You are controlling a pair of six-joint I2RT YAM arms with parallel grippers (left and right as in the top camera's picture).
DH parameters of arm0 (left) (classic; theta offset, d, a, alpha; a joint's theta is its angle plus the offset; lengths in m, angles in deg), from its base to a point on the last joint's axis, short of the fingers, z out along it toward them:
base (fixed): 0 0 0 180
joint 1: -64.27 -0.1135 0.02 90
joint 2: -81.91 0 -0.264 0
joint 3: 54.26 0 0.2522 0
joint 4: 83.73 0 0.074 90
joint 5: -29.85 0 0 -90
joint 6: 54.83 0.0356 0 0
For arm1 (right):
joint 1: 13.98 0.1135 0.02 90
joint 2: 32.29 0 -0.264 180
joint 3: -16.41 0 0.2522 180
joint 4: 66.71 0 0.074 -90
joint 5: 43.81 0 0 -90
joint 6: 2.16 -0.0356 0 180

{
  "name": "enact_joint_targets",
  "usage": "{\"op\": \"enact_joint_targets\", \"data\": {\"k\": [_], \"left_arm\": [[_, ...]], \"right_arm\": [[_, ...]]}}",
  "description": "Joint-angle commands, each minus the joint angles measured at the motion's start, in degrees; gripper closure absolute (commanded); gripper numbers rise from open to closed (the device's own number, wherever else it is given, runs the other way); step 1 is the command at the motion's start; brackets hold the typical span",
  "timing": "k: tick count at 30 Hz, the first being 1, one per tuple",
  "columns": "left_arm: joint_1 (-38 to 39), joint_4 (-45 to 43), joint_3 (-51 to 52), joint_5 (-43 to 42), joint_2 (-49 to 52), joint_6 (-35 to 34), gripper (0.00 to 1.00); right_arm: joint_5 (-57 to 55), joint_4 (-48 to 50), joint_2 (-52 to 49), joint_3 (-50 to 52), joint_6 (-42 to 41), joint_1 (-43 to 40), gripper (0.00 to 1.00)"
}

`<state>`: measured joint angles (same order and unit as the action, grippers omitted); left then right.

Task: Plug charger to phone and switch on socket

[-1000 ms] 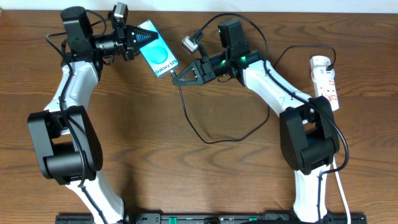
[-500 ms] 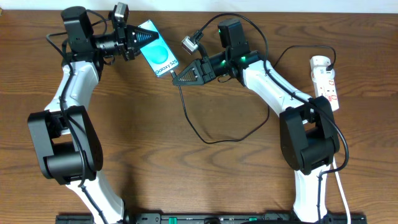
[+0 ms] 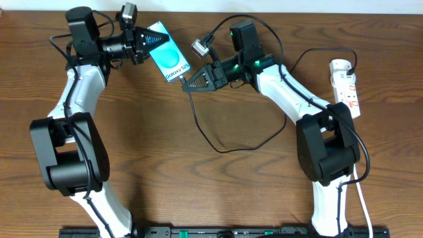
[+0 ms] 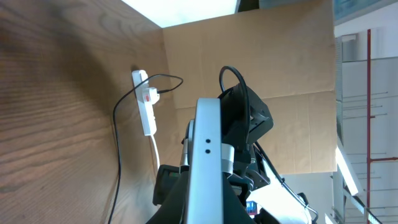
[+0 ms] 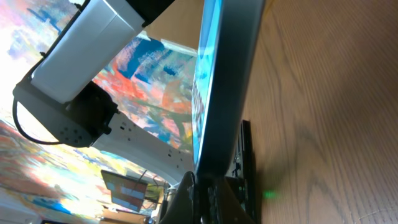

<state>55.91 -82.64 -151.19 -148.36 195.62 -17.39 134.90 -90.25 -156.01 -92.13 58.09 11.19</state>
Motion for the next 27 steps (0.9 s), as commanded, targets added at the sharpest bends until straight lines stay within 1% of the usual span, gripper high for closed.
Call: {"op": "enact_joint_targets", "data": {"k": [1, 27], "left_arm": [[0.5, -0.3, -0.4, -1.9, -1.2, -0.3, 0.93], [0.8, -0.3, -0.4, -1.9, -1.2, -0.7, 0.93]], "right_arm": [[-0.3, 0.2, 0.0, -0.7, -0.4, 0.4, 0.99], [-1.4, 0.1, 0.0, -0.7, -0.4, 1.2, 0.99]]}}
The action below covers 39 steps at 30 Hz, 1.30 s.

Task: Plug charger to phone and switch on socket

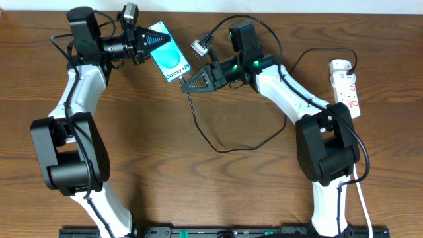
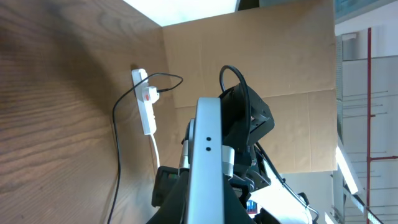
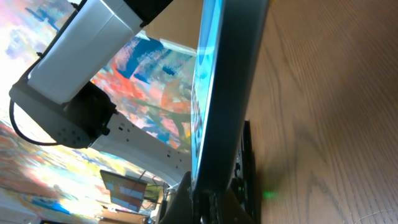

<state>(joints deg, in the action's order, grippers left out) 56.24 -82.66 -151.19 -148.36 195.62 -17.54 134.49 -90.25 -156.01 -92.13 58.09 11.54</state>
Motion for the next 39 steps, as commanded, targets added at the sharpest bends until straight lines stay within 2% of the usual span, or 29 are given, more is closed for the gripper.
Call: {"op": "enact_joint_targets", "data": {"k": [1, 39], "left_arm": [[0.5, -0.3, -0.4, -1.9, -1.2, -0.6, 0.93], [4.2, -0.3, -0.4, -1.9, -1.2, 0.3, 0.93]], "right_arm": [[-0.9, 0.1, 0.0, -0.7, -0.4, 0.8, 0.99], [-0.9, 0.2, 0.0, -0.7, -0.5, -1.6, 0.99]]}}
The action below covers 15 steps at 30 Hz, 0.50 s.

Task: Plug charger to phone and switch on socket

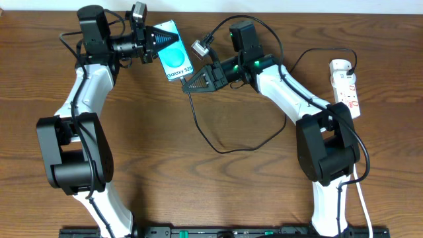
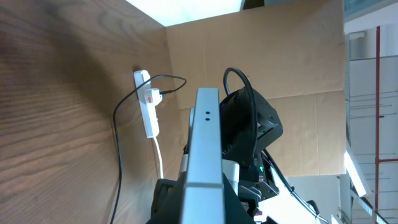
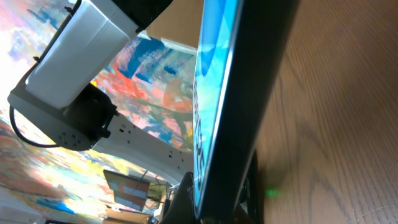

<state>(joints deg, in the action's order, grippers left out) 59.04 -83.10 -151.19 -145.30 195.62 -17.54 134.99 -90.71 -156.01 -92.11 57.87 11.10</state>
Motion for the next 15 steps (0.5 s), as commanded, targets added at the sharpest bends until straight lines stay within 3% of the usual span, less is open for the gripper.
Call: {"op": "enact_joint_targets", "data": {"k": [1, 15], "left_arm": [[1.4, 0.1, -0.4, -5.0, -1.2, 0.3, 0.93], [1.4, 0.1, -0.4, -5.0, -1.2, 0.3, 0.93]], "right_arm": [[-1.4, 0.6, 0.0, -0.7, -0.3, -1.3, 0.99], [-3.2, 0.7, 0.0, -0.7, -1.3, -2.0, 0.99]]}}
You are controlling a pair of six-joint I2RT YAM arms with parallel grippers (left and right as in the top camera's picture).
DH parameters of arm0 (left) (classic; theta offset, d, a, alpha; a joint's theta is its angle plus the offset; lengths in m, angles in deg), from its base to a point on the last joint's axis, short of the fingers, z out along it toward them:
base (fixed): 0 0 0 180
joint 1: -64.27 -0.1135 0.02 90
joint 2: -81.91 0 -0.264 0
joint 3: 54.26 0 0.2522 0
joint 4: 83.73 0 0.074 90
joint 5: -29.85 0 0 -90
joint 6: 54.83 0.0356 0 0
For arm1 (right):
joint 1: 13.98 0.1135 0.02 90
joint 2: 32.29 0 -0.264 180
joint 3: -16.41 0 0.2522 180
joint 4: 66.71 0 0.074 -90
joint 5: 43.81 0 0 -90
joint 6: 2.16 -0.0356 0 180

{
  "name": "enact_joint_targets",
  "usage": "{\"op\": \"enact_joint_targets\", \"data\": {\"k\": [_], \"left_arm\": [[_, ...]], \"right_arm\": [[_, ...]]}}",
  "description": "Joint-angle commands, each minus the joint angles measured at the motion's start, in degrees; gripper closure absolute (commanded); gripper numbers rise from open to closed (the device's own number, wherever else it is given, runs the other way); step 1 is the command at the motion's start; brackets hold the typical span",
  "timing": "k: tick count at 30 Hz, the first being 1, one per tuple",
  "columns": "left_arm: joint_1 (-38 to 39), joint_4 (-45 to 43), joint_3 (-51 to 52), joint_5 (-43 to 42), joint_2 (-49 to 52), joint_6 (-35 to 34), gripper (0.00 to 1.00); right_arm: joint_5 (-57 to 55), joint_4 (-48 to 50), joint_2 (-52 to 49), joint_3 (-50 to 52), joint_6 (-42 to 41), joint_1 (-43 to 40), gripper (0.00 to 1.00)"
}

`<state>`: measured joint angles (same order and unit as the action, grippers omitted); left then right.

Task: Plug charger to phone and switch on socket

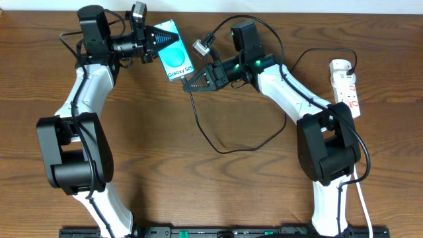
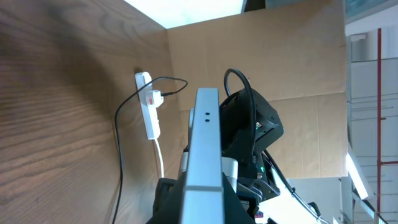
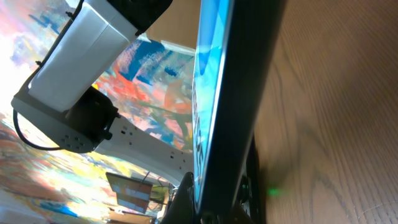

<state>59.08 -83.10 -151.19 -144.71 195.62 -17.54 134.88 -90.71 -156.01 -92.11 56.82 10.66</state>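
The phone (image 1: 173, 57), its blue screen up, is held off the table at the back, with my left gripper (image 1: 156, 41) shut on its top end. My right gripper (image 1: 188, 84) sits at the phone's bottom edge, shut on the charger plug, which is hidden between the fingers. The black cable (image 1: 225, 150) loops from there across the table to the white socket strip (image 1: 346, 84) at the far right. In the left wrist view the phone's silver edge (image 2: 204, 149) fills the centre. In the right wrist view its dark edge (image 3: 242, 93) stands right against my fingers.
A small grey adapter (image 1: 201, 46) hangs on a cable near the right wrist. The socket strip (image 2: 149, 112) also shows in the left wrist view, a plug in it. A brown board rises behind the table.
Almost nothing differs. The right gripper sits a hair further right at the phone's bottom edge, and the phone's edge fills slightly more of the right wrist view.
At first my left gripper held the phone tilted a little further left, with the right gripper and plug at its lower end. By half a second ago the left arm had shifted right and the phone stood closer against the right fingers, where it remains.
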Motion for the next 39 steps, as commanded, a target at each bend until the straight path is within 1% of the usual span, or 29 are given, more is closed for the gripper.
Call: {"op": "enact_joint_targets", "data": {"k": [1, 6, 16, 28, 39], "left_arm": [[1.4, 0.1, -0.4, -5.6, -1.2, 0.3, 0.93], [1.4, 0.1, -0.4, -5.6, -1.2, 0.5, 0.93], [1.4, 0.1, -0.4, -5.6, -1.2, 0.6, 0.93], [1.4, 0.1, -0.4, -5.6, -1.2, 3.8, 0.93], [1.4, 0.2, -0.4, -5.6, -1.2, 4.6, 0.93]], "right_arm": [[-3.3, 0.7, 0.0, -0.7, -0.3, -1.6, 0.99], [-4.4, 0.9, 0.0, -0.7, -1.2, -1.6, 0.99], [-4.8, 7.6, 0.0, -0.7, -7.1, -1.5, 0.99], [-5.8, 7.7, 0.0, -0.7, -7.9, -1.5, 0.99], [-7.1, 7.7, 0.0, -0.7, -7.9, -1.5, 0.99]]}}
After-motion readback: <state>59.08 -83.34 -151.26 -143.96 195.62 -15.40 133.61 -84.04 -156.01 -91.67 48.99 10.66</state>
